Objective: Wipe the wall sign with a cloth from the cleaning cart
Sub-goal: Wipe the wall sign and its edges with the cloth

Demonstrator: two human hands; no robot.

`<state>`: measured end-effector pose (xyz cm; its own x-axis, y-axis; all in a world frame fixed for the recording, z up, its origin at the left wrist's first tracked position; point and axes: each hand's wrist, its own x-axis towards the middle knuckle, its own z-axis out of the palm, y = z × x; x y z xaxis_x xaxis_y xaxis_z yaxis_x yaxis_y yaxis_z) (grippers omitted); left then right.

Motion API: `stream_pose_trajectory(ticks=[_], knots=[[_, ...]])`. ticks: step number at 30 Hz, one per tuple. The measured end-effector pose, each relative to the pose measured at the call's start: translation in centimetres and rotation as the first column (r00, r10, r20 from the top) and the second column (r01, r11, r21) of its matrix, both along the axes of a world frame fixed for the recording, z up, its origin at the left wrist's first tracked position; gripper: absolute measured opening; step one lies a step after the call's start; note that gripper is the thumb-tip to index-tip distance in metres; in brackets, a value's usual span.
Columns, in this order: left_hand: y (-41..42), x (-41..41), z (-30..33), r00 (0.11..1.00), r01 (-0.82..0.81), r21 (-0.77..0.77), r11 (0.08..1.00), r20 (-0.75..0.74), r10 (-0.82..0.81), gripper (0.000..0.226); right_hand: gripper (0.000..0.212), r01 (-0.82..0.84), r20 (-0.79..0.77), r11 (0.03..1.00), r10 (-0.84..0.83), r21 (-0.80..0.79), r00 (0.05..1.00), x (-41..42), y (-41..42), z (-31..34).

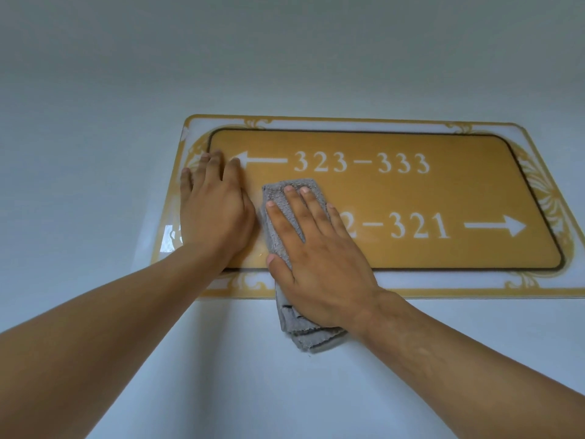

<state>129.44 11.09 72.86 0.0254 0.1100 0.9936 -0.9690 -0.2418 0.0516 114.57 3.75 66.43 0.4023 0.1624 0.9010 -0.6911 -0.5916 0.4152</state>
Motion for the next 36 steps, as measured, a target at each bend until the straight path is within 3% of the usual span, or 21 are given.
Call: stream_pose_trajectory(ticks=[10, 18, 26, 28, 33, 36], knots=[[0.9, 0.5, -0.1, 0.993, -0.096, 0.061, 0.994, 0.068, 0.092, 0.070, 0.067, -0.073, 0.110, 0.997, 0.069, 0.033, 0.992, 2.3, 0.6, 5.8], [2.8, 3.8, 1.0, 0.967, -0.133, 0.068, 0.989, 0.226, 0.114, 0.055, 0.070, -0.136, 0.234, 0.990, 0.123, 0.038, 0.964, 4.4, 1.2, 9.5], [5.3, 10.1, 3.4, 0.993, 0.093, -0.137, 0.986, -0.055, -0.102, 0.054, 0.074, -0.151, 0.224, 0.987, 0.136, 0.053, 0.965, 5.3, 1.4, 12.9], [5.4, 11.1, 3.5, 0.993, 0.093, -0.143, 0.985, -0.056, -0.102, 0.047, 0.076, -0.143, 0.226, 0.989, 0.130, 0.046, 0.966, 5.6, 1.5, 14.2], [4.9, 11.4, 3.9, 0.996, 0.083, -0.168, 0.982, -0.023, -0.088, 0.059, 0.076, -0.154, 0.223, 0.987, 0.139, 0.048, 0.965, 6.6, 2.2, 17.0], [4.8, 11.7, 4.0, 0.995, 0.092, -0.178, 0.980, -0.011, -0.096, 0.052, 0.077, -0.155, 0.224, 0.987, 0.140, 0.048, 0.964, 6.9, 2.5, 18.1]])
